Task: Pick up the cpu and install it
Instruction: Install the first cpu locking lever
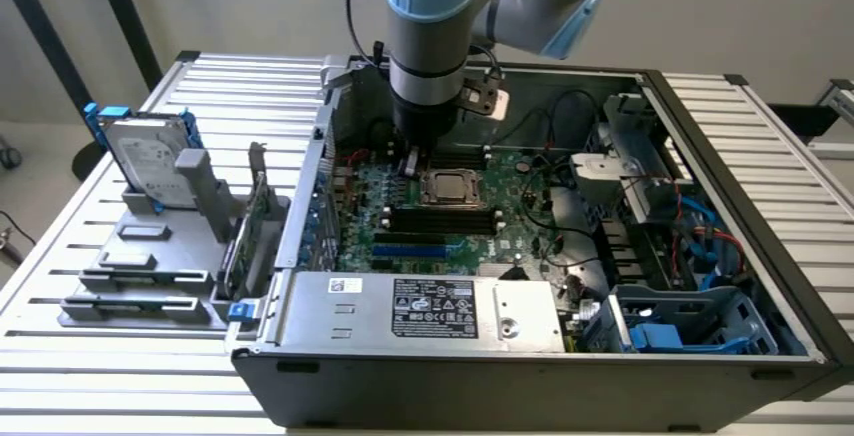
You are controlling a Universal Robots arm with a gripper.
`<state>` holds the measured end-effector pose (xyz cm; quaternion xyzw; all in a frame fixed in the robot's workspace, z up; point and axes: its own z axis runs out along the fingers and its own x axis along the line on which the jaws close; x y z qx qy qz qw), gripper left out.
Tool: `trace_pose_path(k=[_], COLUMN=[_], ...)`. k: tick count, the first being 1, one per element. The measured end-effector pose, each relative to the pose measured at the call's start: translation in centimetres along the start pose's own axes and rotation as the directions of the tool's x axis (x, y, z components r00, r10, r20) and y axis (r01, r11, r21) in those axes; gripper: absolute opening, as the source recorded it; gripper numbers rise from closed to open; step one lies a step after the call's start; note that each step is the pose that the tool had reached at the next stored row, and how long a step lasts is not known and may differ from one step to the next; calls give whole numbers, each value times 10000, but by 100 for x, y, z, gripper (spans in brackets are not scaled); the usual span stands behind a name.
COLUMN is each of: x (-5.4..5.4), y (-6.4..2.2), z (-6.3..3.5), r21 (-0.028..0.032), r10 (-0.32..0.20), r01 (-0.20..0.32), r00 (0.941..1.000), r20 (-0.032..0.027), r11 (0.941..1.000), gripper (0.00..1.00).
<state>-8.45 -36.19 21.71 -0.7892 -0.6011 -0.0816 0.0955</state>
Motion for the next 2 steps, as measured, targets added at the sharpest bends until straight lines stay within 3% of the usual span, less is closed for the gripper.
trace_pose_path(k=[2], x=[0], y=[0], z=[0], r21=[0], r10=[0], r01=[0], r00=[10000], r20=[0], r11=[10000], gripper=[11])
